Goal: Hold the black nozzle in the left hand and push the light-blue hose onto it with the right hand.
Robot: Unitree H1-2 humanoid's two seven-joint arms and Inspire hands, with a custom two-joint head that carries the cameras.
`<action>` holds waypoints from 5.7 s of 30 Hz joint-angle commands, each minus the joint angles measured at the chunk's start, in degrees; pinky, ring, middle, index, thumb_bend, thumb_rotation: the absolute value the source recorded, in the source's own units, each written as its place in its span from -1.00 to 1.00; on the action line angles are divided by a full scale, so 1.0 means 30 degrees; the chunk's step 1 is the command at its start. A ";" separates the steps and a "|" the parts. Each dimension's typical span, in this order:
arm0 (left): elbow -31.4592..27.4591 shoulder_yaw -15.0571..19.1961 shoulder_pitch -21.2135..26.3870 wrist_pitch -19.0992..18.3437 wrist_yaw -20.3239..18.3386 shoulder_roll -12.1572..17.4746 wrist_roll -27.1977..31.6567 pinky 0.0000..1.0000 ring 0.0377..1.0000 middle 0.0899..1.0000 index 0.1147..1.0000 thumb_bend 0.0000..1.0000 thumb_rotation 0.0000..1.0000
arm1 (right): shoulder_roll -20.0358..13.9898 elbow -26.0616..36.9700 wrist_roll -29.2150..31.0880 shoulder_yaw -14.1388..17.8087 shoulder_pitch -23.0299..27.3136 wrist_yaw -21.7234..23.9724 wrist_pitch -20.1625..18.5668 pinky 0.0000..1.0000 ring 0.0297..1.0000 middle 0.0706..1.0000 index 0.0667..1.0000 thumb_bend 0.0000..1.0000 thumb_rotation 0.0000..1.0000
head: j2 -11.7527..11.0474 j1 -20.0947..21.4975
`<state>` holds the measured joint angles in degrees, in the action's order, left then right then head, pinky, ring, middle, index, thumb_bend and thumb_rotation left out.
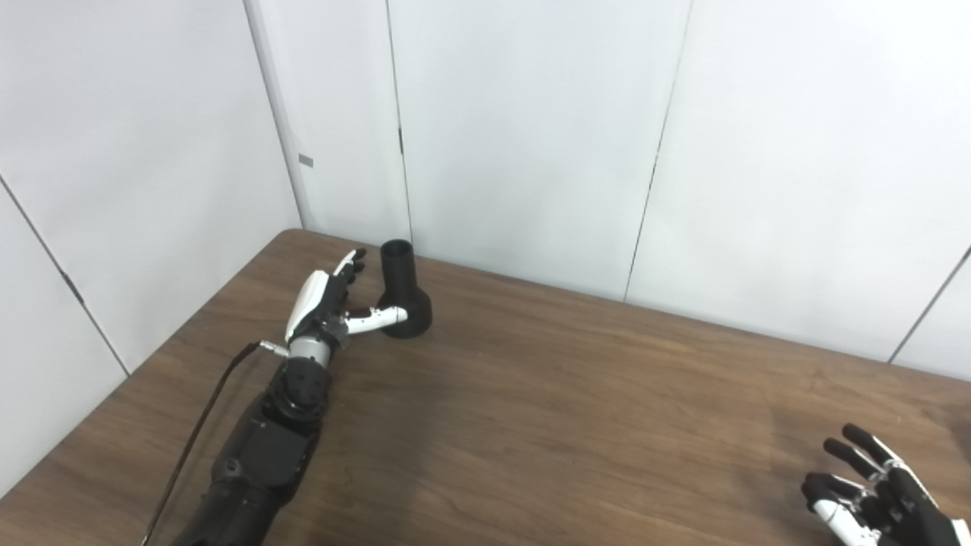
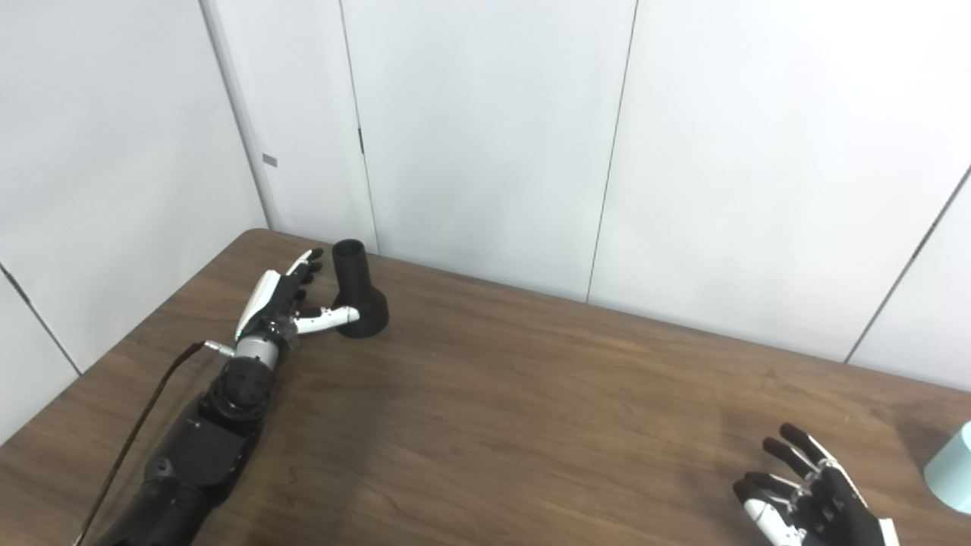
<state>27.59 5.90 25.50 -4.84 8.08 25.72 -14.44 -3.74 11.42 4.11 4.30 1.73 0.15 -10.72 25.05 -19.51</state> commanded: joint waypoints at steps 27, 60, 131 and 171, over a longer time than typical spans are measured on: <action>-0.0215 -0.0213 0.1509 0.1703 -0.0485 -0.0339 0.0982 0.63 0.78 0.79 0.83 0.79 -0.41 | -0.0176 0.0091 -0.0282 0.0062 0.0406 0.0111 0.1111 -0.01 0.22 0.51 0.55 -0.17 -1.00 | 0.0258 0.0154; 0.3490 -0.1786 0.1151 0.4121 0.4604 -0.0650 -0.2083 -0.09 -0.15 -0.16 -0.14 0.01 -1.00 | -0.0323 0.0126 -0.0317 0.0119 0.0363 0.0051 0.1094 -0.03 0.13 0.39 0.50 -0.11 -1.00 | 0.0690 0.0366; 0.1446 -1.4696 -0.1744 0.9056 -0.4341 -0.3514 -0.4263 -0.14 -0.19 -0.15 -0.11 0.01 -1.00 | -0.4966 0.2224 -0.3169 0.1012 0.5349 0.0781 0.1272 -0.17 0.00 0.21 0.28 0.44 -0.93 | 0.2951 1.1658; 0.1971 -1.5269 -0.1794 1.0578 -0.4686 -0.1933 -0.2935 -0.16 -0.21 -0.14 -0.12 0.01 -1.00 | -1.1020 -0.6074 -0.2662 0.3188 0.7591 0.3550 -0.2534 0.75 0.87 0.94 0.95 0.71 -0.47 | 0.1347 1.6621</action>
<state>27.24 -35.65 27.73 27.65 1.21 16.99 -18.99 -35.04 -7.33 -4.95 12.78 22.95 10.81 -21.19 29.00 30.32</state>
